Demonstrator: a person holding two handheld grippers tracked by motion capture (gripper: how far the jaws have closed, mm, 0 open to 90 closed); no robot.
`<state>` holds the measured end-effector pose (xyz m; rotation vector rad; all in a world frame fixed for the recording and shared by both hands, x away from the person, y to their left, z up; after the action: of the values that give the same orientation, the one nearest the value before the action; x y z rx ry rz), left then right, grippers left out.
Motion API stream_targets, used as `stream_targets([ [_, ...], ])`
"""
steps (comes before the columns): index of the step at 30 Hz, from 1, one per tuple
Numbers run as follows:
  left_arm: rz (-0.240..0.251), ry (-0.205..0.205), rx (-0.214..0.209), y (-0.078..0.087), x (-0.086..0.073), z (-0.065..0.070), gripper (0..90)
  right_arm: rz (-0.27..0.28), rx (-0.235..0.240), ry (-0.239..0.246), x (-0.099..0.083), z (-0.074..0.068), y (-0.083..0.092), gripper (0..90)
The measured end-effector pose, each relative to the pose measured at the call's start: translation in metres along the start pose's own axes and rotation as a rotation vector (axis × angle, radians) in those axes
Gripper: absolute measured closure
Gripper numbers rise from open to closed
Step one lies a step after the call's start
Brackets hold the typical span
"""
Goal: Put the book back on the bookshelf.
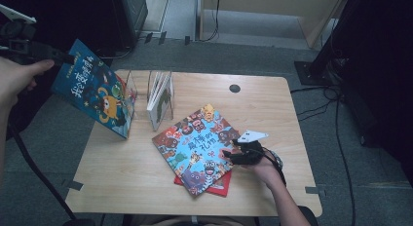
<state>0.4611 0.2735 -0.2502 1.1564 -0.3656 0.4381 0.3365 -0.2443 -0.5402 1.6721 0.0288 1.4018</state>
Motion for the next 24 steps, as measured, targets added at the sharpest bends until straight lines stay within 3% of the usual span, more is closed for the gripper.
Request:
stream_targets([
  [2, -0.015, -0.020, -0.044, -0.006, -0.011, 0.010, 47.6, -0.007, 0.000, 0.009, 0.001, 0.001, -0.001, 36.8],
  [4, -0.020, -0.024, -0.061, -0.008, -0.015, 0.013, 47.6, -0.010, 0.001, 0.013, 0.003, 0.002, -0.002, 36.8],
  [10, -0.029, -0.075, -0.036, -0.022, -0.034, 0.030, 47.7, 0.016, -0.007, 0.006, 0.008, 0.006, -0.002, 37.6],
  [14, -0.043, -0.097, -0.058, -0.030, -0.046, 0.041, 46.4, 0.019, -0.004, 0.000, 0.009, 0.008, -0.001, 37.7],
  [16, -0.025, -0.119, -0.043, -0.032, -0.051, 0.046, 46.3, 0.015, -0.004, 0.000, 0.008, 0.009, -0.001, 37.7],
  [19, -0.025, -0.126, -0.061, -0.037, -0.058, 0.053, 46.3, 0.012, -0.002, -0.007, 0.008, 0.010, -0.002, 37.7],
  [20, -0.027, -0.150, -0.050, -0.041, -0.062, 0.057, 46.2, 0.012, 0.001, -0.006, 0.008, 0.011, -0.003, 37.7],
  [24, -0.038, -0.154, -0.059, -0.045, -0.068, 0.061, 45.6, 0.008, -0.001, -0.010, 0.007, 0.012, -0.003, 37.6],
])
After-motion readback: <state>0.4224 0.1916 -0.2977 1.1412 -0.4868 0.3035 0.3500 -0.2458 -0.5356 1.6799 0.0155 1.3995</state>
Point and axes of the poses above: each handheld gripper's, and its own axes: y roughly backward along the jaws, x roughly out of its top, z roughly to its right, the point moved 6 cm from there along -y, roughly forward along the jaws, and after that the axes turned 11 degrees about y, right-handed, at the moved point
